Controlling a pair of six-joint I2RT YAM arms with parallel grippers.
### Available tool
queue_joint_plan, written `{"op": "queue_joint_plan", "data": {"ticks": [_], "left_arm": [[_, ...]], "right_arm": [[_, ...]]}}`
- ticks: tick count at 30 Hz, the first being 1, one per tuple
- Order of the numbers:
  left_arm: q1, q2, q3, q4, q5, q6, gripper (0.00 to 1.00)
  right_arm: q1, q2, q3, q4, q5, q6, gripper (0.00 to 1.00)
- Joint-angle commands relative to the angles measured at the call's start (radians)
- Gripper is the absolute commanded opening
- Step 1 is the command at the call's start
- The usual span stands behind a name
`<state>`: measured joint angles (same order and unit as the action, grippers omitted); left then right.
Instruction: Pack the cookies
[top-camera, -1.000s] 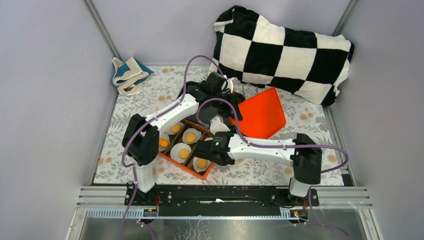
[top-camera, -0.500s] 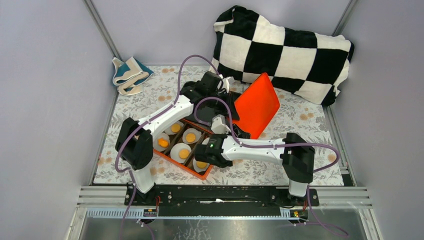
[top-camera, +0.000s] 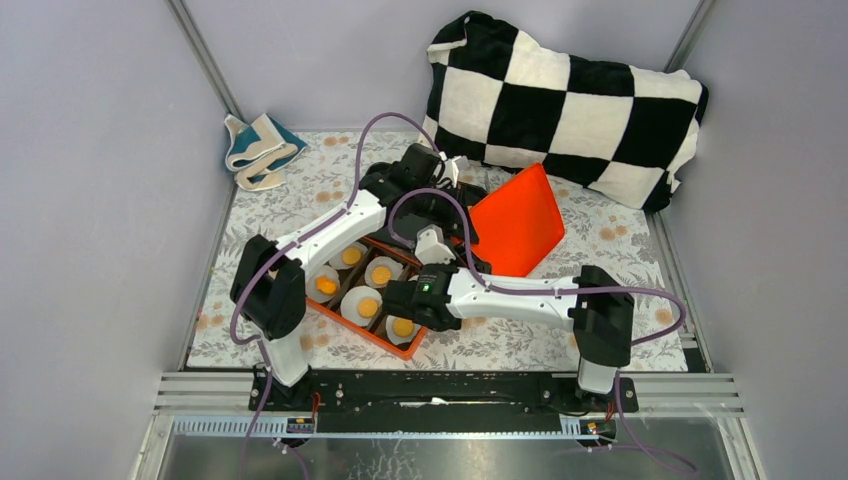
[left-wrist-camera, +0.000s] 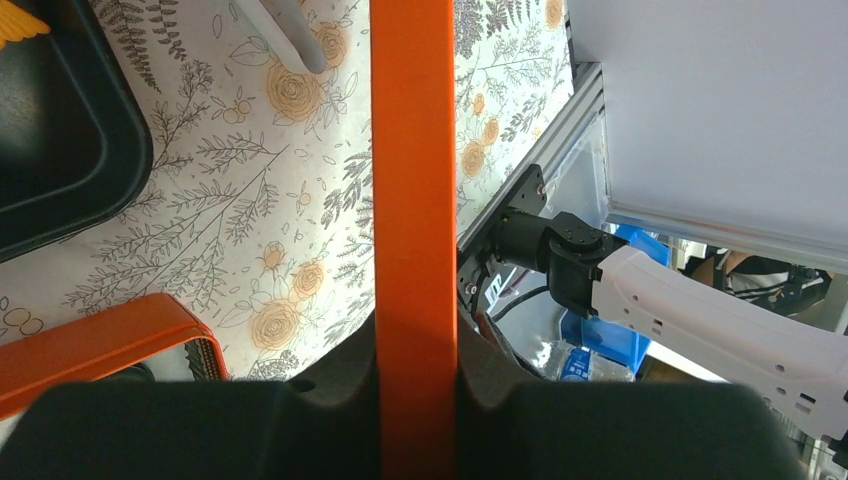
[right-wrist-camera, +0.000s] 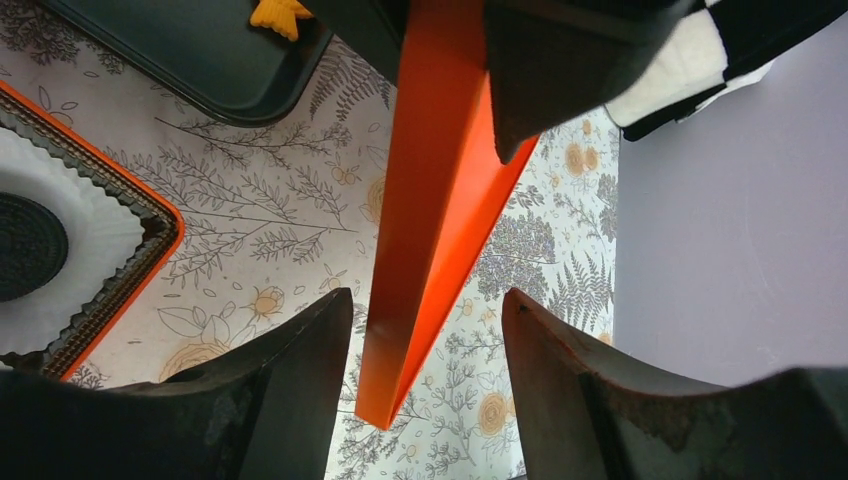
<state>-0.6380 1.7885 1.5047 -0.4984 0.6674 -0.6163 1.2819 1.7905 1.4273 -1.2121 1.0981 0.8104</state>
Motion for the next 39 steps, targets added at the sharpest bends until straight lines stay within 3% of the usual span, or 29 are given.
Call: {"op": "queue_joint_plan", "data": {"ticks": [1, 5, 8, 11, 16, 18, 21, 23, 25, 28, 29, 30, 34, 37, 39], "left_arm": [[0.008, -0.024, 0.009, 0.014, 0.056, -0.007, 0.05], [0.009, -0.036, 0.012, 0.012, 0.069, -0.013, 0.05], [0.009, -0.055, 0.012, 0.004, 0.063, -0.010, 0.06], [0.011, -0.063, 0.009, -0.010, 0.058, 0.000, 0.06], [0.019, -0.067, 0.007, -0.012, 0.056, 0.003, 0.07], [0.030, -0.063, 0.023, -0.012, 0.051, 0.010, 0.17], [0.061, -0.038, 0.122, -0.020, 0.031, 0.017, 0.47], [0.093, -0.015, 0.240, -0.051, 0.022, 0.019, 0.60], [0.129, 0.007, 0.380, -0.087, 0.020, 0.022, 0.67], [0.176, -0.009, 0.530, -0.112, -0.026, 0.037, 0.69], [0.185, -0.033, 0.541, -0.113, -0.065, 0.045, 0.65], [0.187, -0.066, 0.539, -0.121, -0.120, 0.061, 0.56], [0.140, -0.231, 0.365, -0.203, -0.499, 0.160, 0.03], [0.078, -0.351, 0.138, -0.217, -0.687, 0.159, 0.00], [0.039, -0.414, -0.028, -0.219, -0.763, 0.129, 0.00]], "right_arm": [[-0.005, 0.026, 0.043, 0.043, 0.019, -0.029, 0.64], [-0.038, 0.081, 0.041, -0.011, 0.034, 0.036, 0.64], [-0.056, 0.109, 0.041, -0.077, 0.058, 0.111, 0.56], [-0.062, 0.115, 0.041, -0.118, 0.077, 0.155, 0.34], [-0.073, 0.120, 0.061, -0.224, 0.116, 0.254, 0.07], [-0.073, 0.110, 0.079, -0.259, 0.133, 0.282, 0.00], [-0.075, 0.093, 0.095, -0.250, 0.136, 0.244, 0.00], [-0.075, 0.083, 0.104, -0.225, 0.121, 0.203, 0.00], [-0.075, 0.065, 0.106, -0.199, 0.105, 0.164, 0.00], [-0.076, 0.028, 0.090, -0.139, 0.073, 0.098, 0.00], [-0.079, 0.010, 0.085, -0.115, 0.055, 0.071, 0.00], [-0.084, -0.011, 0.087, -0.095, 0.033, 0.041, 0.00], [-0.118, -0.204, 0.132, 0.042, -0.099, -0.132, 0.00], [-0.167, -0.394, 0.138, 0.269, -0.240, -0.303, 0.00], [-0.195, -0.476, 0.161, 0.330, -0.277, -0.343, 0.00]]}}
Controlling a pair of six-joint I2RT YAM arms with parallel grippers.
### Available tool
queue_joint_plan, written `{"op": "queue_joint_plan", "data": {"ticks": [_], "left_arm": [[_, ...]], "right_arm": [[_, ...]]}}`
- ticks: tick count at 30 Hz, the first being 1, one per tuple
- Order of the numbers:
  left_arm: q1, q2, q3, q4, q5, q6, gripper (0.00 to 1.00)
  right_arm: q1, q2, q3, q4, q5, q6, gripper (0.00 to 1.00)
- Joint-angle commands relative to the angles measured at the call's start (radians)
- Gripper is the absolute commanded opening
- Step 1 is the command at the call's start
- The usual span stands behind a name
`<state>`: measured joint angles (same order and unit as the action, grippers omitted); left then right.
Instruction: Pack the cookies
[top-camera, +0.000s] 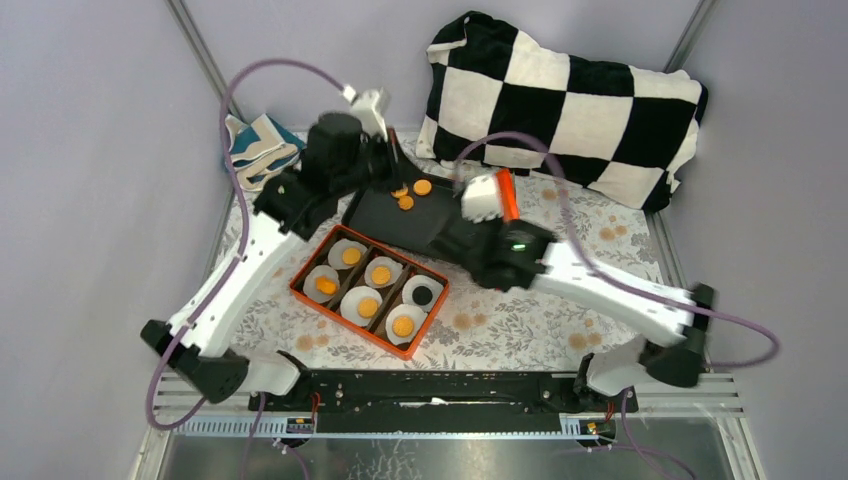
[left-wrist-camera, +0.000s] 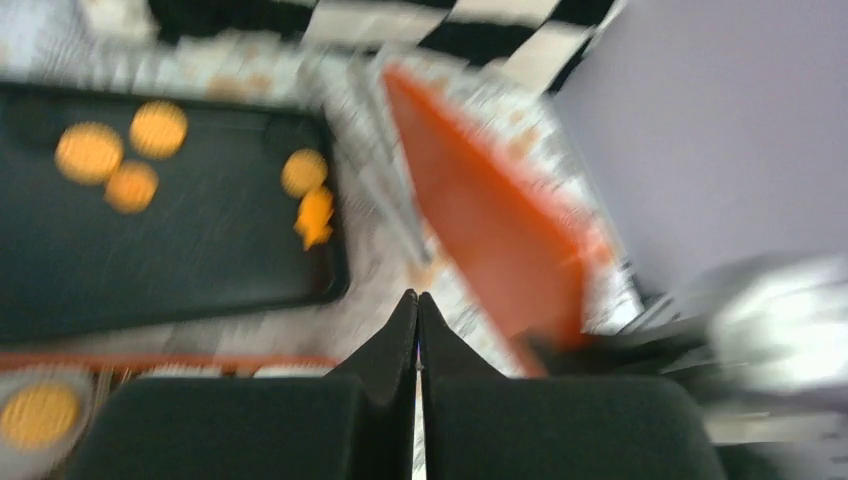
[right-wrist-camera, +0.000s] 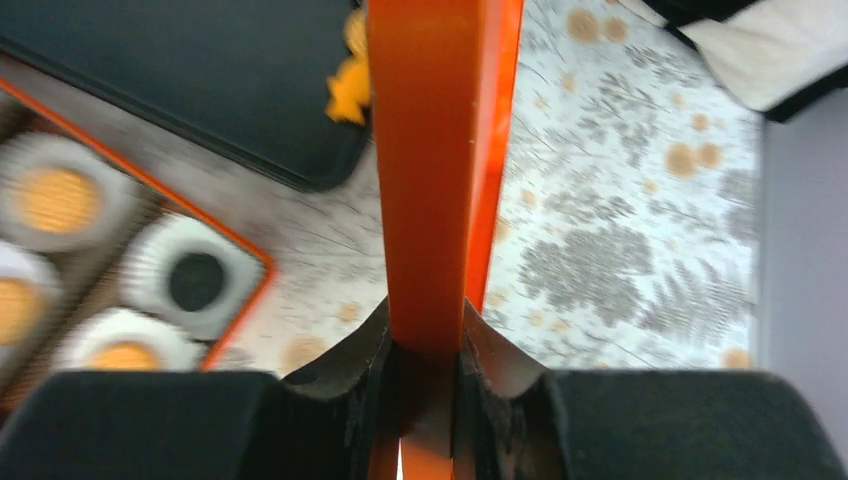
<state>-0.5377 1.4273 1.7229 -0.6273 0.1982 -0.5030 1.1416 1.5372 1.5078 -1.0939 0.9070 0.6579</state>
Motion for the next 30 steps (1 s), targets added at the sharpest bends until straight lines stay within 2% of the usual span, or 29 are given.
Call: {"op": "queue_joint_plan", "data": {"ticks": [1, 6, 11, 15, 22, 27, 30], "left_arm": [[-0.076, -0.068, -0.299, -0.090, -0.313, 0.008, 0.00], [-0.144, -0.089, -0.462, -0.119, -0.358, -0.040, 0.00], [-0.241, -0.049, -0.558, -0.109, -0.381, -0.076, 0.00], [-0.348, 0.024, -0.612, -0.053, -0.362, -0.116, 0.00], [-0.458, 0.191, -0.578, 0.006, -0.329, -0.148, 0.00], [-0.467, 0.275, -0.588, 0.082, -0.322, -0.129, 0.00], [-0.467, 0.329, -0.545, 0.105, -0.322, -0.105, 0.00]], "right_arm": [[-0.060, -0.242, 0.106, 0.213, -0.082, -0.205, 0.00], [-0.062, -0.315, 0.182, 0.242, -0.023, -0.250, 0.00], [-0.062, -0.474, 0.102, 0.416, -0.132, -0.268, 0.00], [-0.062, -0.520, 0.077, 0.427, -0.150, -0.256, 0.00], [-0.062, -0.552, 0.061, 0.383, -0.110, -0.237, 0.00], [-0.062, -0.579, 0.054, 0.374, -0.098, -0.240, 0.00], [-0.062, -0.589, 0.037, 0.367, -0.094, -0.230, 0.00]]}}
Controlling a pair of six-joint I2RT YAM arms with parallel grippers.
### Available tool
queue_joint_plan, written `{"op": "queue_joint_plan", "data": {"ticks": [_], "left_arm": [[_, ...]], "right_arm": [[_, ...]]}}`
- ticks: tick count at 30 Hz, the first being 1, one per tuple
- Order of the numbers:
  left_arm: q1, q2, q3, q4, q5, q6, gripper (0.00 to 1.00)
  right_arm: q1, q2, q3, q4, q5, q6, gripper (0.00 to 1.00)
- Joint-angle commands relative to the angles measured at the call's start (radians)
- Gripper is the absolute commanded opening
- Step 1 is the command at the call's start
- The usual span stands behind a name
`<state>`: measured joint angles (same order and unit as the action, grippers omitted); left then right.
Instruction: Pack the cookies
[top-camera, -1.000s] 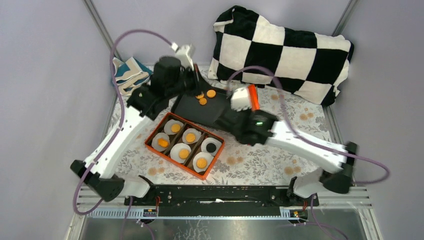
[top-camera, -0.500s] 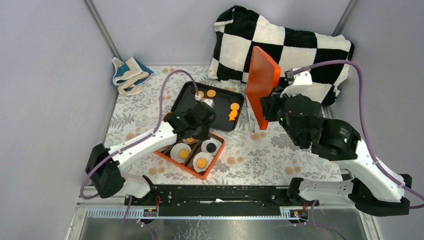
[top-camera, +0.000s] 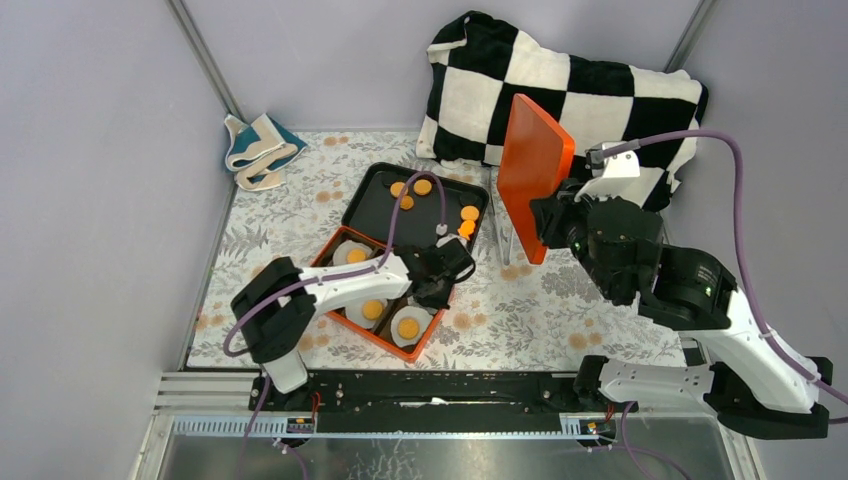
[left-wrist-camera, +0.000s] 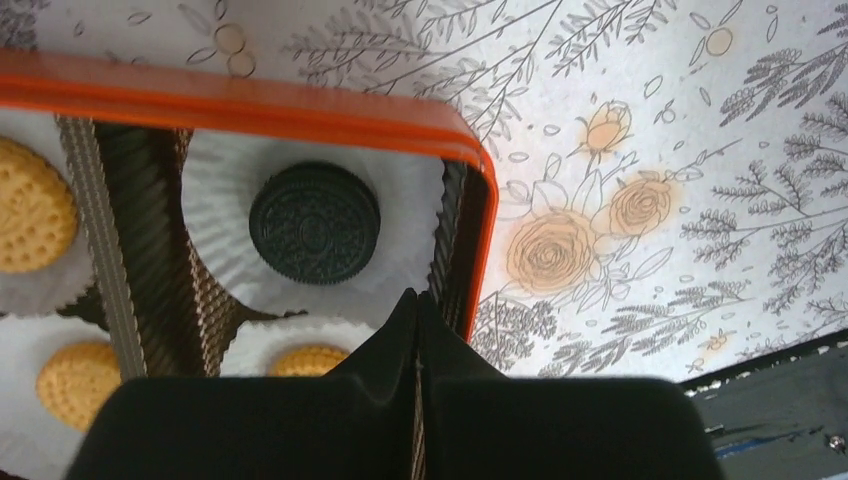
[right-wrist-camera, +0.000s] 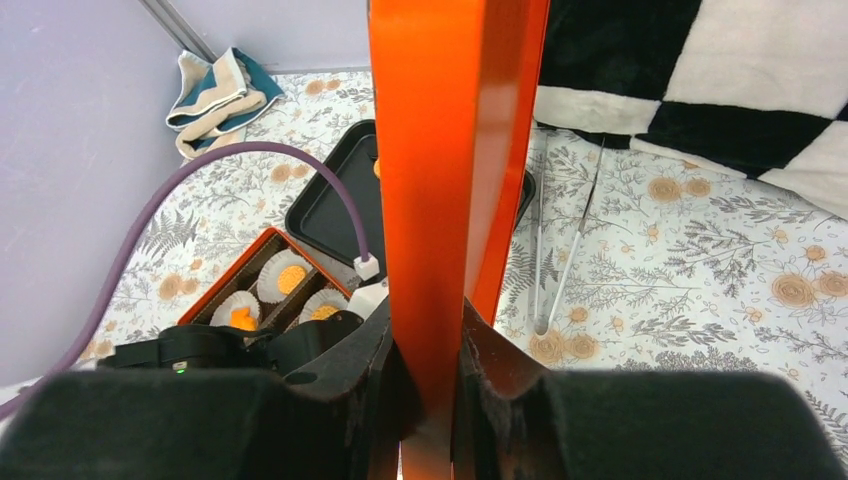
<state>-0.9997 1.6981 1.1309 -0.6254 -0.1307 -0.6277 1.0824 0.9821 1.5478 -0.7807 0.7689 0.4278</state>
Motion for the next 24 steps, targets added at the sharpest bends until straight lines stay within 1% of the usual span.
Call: {"op": "queue_joint_plan", "data": {"ticks": [1, 4, 9, 14, 20, 24], "left_arm": [[-0.005, 0.078, 0.065, 0.114, 0.010, 0.028, 0.00], [-0.005, 0.145, 0.139, 0.137, 0.017, 0.051, 0.00], [0.004, 0.244, 0.317, 0.124, 0.019, 0.088, 0.00], [0.057, 0.319, 0.480, 0.099, 0.027, 0.112, 0.00], [0.176, 0.405, 0.567, 0.110, 0.100, 0.142, 0.00], [0.239, 0.445, 0.583, 0.135, 0.209, 0.148, 0.00]], "right_arm": [[-0.002, -0.035, -0.009, 0.052, 0.045, 0.002, 0.00], [-0.003, -0.036, -0.026, 0.050, 0.050, 0.002, 0.00], [-0.003, -0.048, -0.053, 0.061, 0.066, -0.005, 0.00], [-0.003, -0.061, -0.088, 0.061, 0.064, 0.001, 0.00], [-0.003, -0.071, -0.129, 0.055, 0.068, 0.004, 0.00], [-0.003, -0.079, -0.144, 0.055, 0.097, -0.004, 0.00]]}}
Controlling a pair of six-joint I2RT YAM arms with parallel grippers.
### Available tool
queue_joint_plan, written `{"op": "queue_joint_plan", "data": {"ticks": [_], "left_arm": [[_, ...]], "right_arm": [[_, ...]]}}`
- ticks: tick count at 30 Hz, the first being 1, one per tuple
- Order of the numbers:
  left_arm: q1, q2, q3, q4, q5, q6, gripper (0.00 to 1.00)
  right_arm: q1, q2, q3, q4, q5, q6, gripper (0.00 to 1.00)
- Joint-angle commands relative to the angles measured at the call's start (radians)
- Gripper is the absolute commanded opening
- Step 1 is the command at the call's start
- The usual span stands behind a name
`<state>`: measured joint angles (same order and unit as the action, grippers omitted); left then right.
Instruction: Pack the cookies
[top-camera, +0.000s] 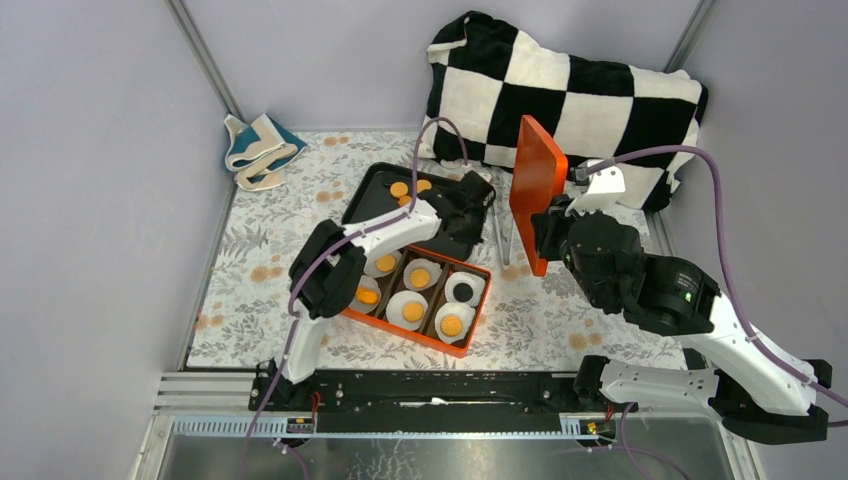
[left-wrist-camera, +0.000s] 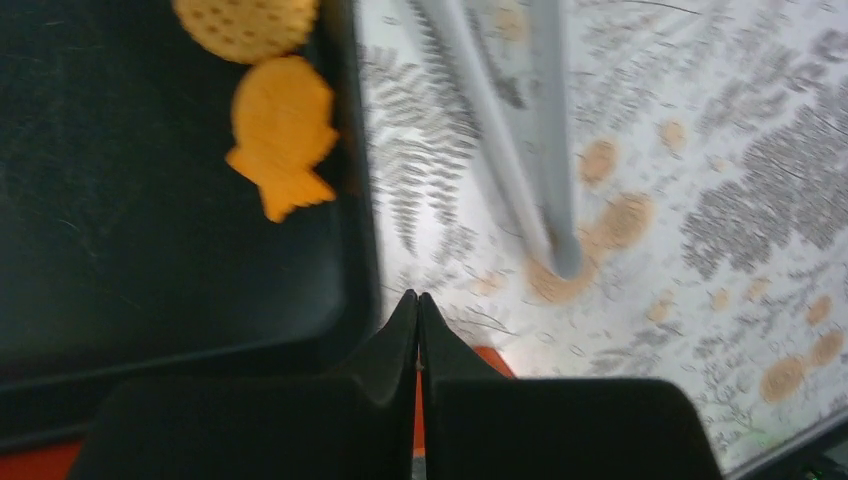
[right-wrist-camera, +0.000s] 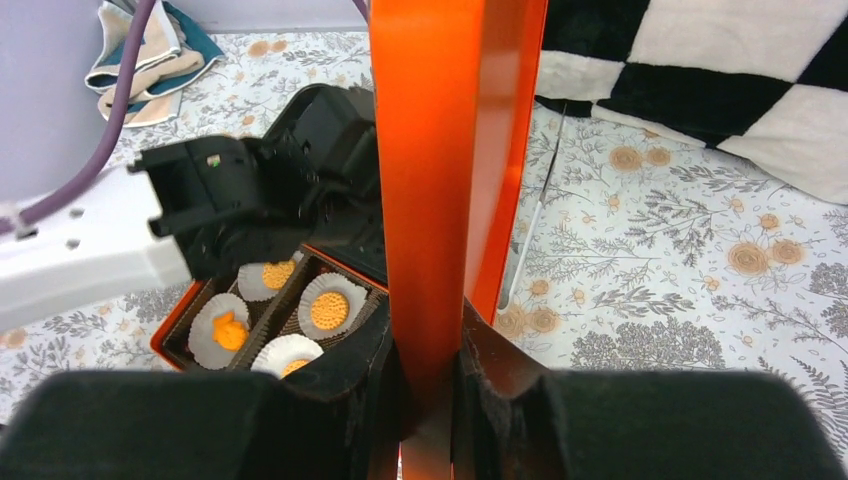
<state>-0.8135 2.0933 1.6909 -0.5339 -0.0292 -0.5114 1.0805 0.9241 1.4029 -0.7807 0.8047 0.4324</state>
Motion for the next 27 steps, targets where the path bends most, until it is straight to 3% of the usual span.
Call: {"op": "queue_joint_plan", "data": {"ticks": [1, 5, 8, 12, 19, 27], "left_arm": [[0.059, 0.045, 0.029, 0.021, 0.125, 0.022, 0.00], [0.006, -0.156, -0.096, 0.054, 0.054, -0.008, 0.00], [-0.049, -0.278, -0.112, -0.028, -0.036, -0.031, 0.00], [-0.076, -0.337, -0.201, -0.070, 0.037, -0.084, 0.00], [-0.104, -0.292, -0.333, 0.001, 0.081, -0.097, 0.00], [-0.084, -0.148, -0.238, 0.054, 0.002, -0.045, 0.00]], "right_arm": [[-0.001, -0.026, -0.003, 0.058, 0.066, -0.010, 0.00], [-0.001, -0.050, -0.021, 0.070, 0.093, -0.019, 0.00], [-0.001, -0.062, -0.044, 0.095, 0.096, -0.027, 0.00], [-0.001, -0.056, -0.037, 0.093, 0.090, -0.030, 0.00], [-0.001, -0.069, -0.021, 0.061, 0.094, -0.020, 0.00], [-0.001, -0.121, -0.072, 0.064, 0.090, 0.009, 0.00]]}}
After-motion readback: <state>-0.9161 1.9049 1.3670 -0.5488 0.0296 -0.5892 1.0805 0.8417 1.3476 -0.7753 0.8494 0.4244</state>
